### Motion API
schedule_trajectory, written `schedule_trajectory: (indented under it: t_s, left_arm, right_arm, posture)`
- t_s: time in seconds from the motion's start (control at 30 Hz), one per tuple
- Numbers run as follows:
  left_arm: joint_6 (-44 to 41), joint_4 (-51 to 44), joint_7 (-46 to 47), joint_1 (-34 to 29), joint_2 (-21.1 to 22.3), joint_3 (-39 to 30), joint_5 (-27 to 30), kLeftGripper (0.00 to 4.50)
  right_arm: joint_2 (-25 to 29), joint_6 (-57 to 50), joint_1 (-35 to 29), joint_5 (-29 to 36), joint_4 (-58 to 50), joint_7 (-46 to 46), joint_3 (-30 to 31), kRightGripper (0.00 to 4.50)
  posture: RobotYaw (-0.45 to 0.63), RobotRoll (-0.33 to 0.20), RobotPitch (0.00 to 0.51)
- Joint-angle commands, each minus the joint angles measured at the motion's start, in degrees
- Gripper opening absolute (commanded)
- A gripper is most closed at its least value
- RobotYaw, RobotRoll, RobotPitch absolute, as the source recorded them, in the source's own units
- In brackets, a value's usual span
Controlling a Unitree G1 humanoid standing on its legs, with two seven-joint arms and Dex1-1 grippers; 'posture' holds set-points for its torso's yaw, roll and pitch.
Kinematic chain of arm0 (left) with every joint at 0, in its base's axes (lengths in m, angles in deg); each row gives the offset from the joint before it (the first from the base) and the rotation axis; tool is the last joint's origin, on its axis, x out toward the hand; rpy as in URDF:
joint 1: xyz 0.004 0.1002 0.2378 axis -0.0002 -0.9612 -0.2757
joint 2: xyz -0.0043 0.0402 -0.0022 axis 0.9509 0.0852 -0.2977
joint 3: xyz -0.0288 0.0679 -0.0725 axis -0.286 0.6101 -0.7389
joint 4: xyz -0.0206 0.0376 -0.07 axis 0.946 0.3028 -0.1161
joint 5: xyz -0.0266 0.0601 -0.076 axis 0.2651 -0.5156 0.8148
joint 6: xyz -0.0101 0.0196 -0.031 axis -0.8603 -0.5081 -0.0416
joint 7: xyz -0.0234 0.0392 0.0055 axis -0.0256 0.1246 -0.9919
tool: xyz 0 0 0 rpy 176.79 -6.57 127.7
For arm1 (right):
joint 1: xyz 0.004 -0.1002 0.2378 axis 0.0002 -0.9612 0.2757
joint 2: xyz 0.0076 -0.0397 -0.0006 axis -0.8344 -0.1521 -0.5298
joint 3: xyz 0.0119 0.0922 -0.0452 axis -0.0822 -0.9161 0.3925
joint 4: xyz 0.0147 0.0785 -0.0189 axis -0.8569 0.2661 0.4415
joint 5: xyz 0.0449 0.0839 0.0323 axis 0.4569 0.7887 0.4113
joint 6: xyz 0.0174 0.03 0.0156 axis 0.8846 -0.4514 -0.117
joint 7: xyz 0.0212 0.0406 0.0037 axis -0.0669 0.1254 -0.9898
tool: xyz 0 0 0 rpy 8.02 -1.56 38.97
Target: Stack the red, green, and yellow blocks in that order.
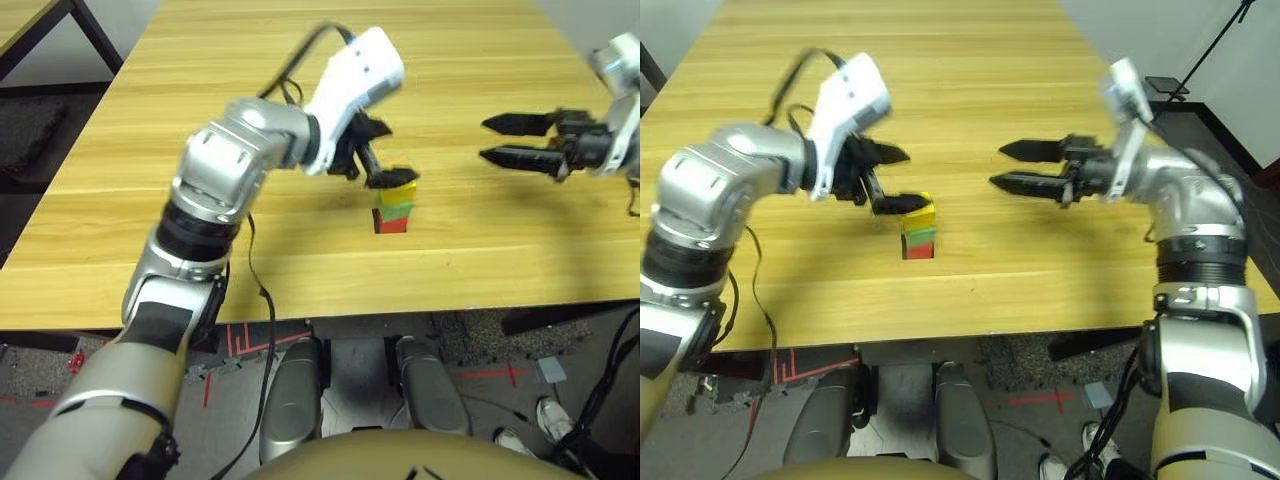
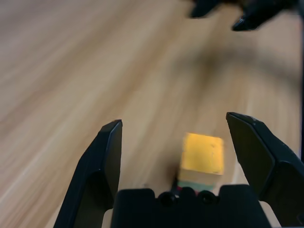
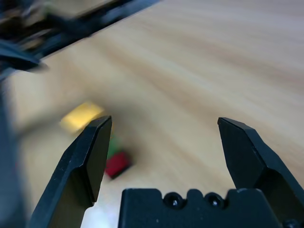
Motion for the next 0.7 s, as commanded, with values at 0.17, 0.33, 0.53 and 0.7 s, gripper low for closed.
schedule_trajectory:
  t_s: [0.17,0.33,0.53,0.7]
  left_arm:
    - [25.2,4.7,19.2,-17.4,-1.8,-12.1,-9.8,4.47]
    - [45.9,10.8,25.0,-26.7,-5.8,-12.6,-12.5,4.47]
    - [59.9,18.9,27.2,-29.7,-6.4,-10.9,-13.4,4.47]
    - [71.7,29.6,28.5,-28.8,-4.3,-11.3,-14.0,4.47]
  right_arm:
    - [-3.2,23.8,-1.1,-3.3,20.7,16.7,-8.2,4.50]
    - [-3.8,34.5,-0.9,-6.0,29.3,23.4,-8.7,4.50]
    - [-2.1,38.5,-0.6,-7.5,33.2,26.0,-8.8,4.50]
    - [-0.4,40.7,-1.4,-8.6,34.6,26.4,-8.9,4.50]
  posture:
    - [0.19,-0.117,0.133]
    - [0.16,-0.125,0.151]
    - [0.16,-0.142,0.148]
    - [0.16,-0.161,0.137]
